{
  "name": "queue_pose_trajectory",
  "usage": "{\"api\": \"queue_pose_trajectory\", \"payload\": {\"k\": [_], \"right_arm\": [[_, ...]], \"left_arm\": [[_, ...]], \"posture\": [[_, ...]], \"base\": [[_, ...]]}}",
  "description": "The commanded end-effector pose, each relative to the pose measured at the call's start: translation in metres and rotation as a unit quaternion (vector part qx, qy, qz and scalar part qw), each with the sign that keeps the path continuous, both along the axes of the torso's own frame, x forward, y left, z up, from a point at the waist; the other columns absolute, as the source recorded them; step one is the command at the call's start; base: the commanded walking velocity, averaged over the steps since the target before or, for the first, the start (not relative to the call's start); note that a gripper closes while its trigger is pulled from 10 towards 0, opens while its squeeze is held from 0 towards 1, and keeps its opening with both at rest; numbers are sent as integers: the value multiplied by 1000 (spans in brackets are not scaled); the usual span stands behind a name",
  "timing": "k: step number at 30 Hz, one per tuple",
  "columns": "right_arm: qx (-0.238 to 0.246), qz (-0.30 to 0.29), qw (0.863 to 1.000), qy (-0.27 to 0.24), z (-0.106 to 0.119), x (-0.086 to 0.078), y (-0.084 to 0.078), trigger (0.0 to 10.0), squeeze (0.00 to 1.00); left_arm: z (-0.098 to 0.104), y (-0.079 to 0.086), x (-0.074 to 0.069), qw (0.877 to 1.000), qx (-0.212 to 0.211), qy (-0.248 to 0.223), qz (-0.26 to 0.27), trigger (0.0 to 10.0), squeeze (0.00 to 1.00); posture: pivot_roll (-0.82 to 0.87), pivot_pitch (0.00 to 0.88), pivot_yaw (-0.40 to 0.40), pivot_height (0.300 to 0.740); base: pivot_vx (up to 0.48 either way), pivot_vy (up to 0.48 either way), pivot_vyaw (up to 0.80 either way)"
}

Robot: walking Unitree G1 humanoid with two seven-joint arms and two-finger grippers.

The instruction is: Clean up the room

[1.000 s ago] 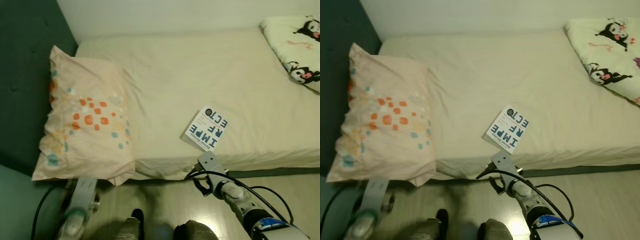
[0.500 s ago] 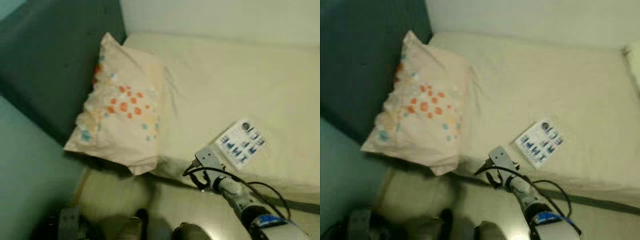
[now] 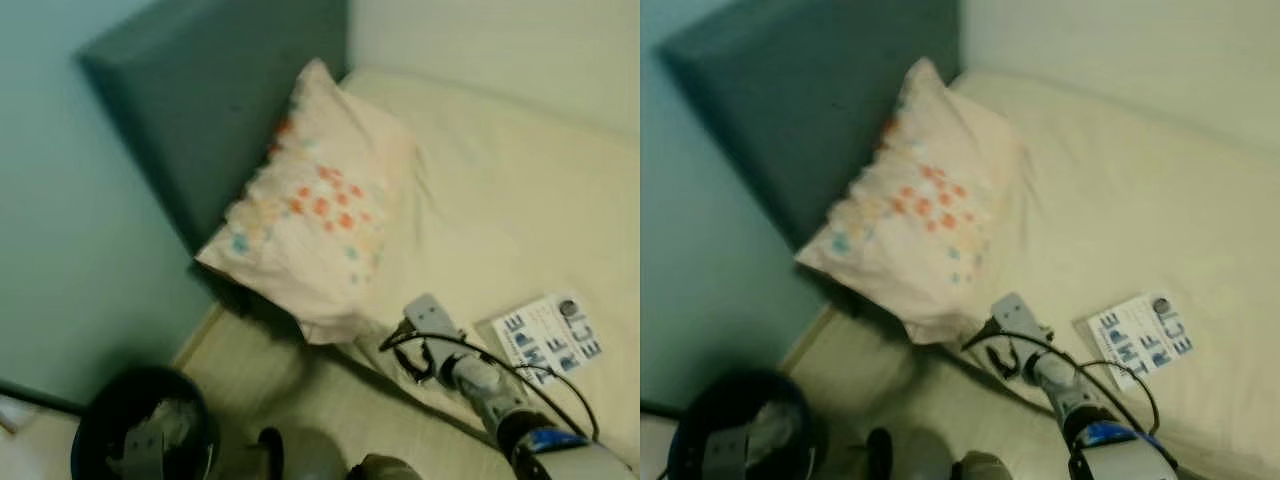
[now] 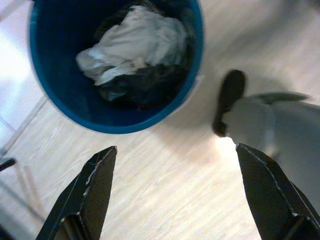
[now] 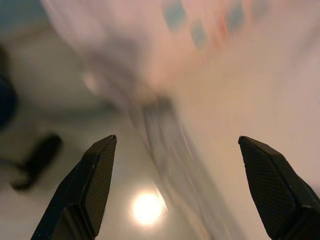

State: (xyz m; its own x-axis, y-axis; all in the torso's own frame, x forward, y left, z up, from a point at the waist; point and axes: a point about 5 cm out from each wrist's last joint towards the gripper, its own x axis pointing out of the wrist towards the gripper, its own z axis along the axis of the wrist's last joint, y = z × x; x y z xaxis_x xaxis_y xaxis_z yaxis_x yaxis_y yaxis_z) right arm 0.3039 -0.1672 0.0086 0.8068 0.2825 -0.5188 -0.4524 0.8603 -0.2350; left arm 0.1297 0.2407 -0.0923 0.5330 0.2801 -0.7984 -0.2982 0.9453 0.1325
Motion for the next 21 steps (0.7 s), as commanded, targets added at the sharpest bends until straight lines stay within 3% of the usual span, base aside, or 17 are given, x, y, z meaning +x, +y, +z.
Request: {"api": "queue_pose_trajectory", "payload": {"k": [1,7,10,15,21], "right_arm": [[-4,-11,999,29,-13,-13,-7,10000,0],[-8,-22,999,22,-12,-11,-9,10000,0],[-7,-25,999,20,-11,-11,-9,10000,0],[-3,-39,999,21,-12,-11,-10,10000,0],[-13,-28,999,19,-12,-12,-10,10000,0]], "left_arm": [[-3,-1,-6,1000,-9,8,10,10000,0],[1,-10,11,999,-29,-19,3,10000,0],[1,-10,11,999,-31,-21,3,10000,0],[2,-12,14,999,-37,-24,5,10000,0],[4,-11,19,999,-35,-35,17,10000,0]], "posture": [[-75,61,48,740],[-80,65,46,740],[-80,65,46,740],[-84,65,49,740],[-83,67,47,740]], "base": [[0,0,788],[0,-113,788],[0,-420,788],[0,-469,0],[0,-239,800]]}}
